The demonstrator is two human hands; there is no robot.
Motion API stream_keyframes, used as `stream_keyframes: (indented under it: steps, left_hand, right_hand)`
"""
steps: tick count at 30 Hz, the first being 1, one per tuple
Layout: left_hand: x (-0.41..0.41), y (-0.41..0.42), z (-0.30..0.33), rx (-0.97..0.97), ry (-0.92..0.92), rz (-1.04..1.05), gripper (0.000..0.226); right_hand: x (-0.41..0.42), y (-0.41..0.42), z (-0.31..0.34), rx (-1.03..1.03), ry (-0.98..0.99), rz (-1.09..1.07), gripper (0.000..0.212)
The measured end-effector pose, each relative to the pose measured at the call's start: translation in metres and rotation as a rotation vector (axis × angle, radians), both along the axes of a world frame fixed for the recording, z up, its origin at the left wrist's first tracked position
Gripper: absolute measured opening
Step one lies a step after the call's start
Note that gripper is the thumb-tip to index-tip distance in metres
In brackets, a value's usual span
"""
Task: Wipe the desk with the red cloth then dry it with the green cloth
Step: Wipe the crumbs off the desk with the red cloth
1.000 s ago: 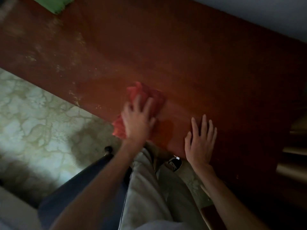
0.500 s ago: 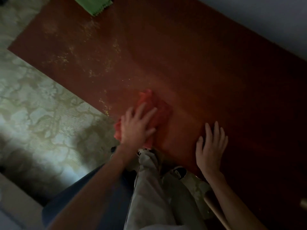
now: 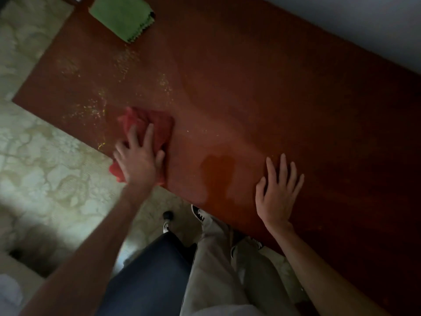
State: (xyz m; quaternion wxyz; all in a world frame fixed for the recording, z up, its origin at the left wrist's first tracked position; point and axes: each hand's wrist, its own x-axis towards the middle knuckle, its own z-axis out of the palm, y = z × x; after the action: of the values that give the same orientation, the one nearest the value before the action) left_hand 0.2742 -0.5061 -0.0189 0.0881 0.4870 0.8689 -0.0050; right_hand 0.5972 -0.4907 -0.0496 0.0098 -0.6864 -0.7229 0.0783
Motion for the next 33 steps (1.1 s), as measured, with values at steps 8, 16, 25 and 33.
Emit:
stream_keyframes:
  steps: [8,16,25,33]
  left_hand:
    - [0.185,0.007,0.002,0.012,-0.113,-0.569,0.073]
    - [0.141,0.042,-0.007,0.000,-0.121,-0.677,0.079]
    - [-0.083,0.068,0.001,0.001,-0.008,-0.078,0.070]
    - [-0.069,0.080,0.008,-0.018,0.001,0.109,0.067]
  right_hand:
    - [-0.002,0.003,0.002,0.016,0.023,-0.036,0.055]
    - [-0.002,0.003,0.003,0.038,0.079,-0.091,0.053]
    - [-0.003,0.003,0.003,0.002,0.039,-0.085,0.055]
    - [-0.005,0.003,0.003,-0.005,0.053,-0.076,0.054]
